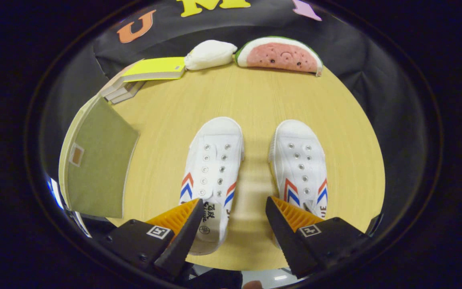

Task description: Open the storage box then place both shoes into the box .Put the left shoe in first, then the right shoe, with the right side of both shoes facing outward in a uniform manner.

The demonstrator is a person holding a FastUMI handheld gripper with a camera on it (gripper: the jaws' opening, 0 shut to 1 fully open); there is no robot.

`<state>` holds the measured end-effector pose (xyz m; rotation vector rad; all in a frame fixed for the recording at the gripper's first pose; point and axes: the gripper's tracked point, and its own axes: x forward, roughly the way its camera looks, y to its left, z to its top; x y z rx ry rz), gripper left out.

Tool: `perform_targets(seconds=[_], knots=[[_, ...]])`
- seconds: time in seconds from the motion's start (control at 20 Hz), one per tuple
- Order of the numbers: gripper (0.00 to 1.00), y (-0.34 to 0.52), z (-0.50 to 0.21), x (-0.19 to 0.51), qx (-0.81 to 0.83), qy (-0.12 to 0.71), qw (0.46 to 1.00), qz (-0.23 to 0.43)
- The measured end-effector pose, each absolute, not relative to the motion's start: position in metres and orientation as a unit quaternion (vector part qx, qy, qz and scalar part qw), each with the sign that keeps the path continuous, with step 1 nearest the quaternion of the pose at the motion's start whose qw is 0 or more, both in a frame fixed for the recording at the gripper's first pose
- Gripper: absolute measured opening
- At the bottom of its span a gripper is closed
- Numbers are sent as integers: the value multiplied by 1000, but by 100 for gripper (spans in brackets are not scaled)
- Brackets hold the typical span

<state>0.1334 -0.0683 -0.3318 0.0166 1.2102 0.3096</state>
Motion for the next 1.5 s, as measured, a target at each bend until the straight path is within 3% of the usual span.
perform_targets(seconds=[0.15,0.25,0.3,0.35,0.5,0.6,1.1,1.5], knots=[[93,-65,-341,142,9,582,799,152],[77,-61,-343,143,17,595,787,163],[65,-58,-342,144,26,602,780,167],[60,-55,-345,142,37,610,773,170],[17,-50,-344,140,56,622,763,165],[8,-49,-342,138,62,621,763,169],[6,-18,-283,105,173,613,751,175],[6,34,-153,94,203,539,793,199]])
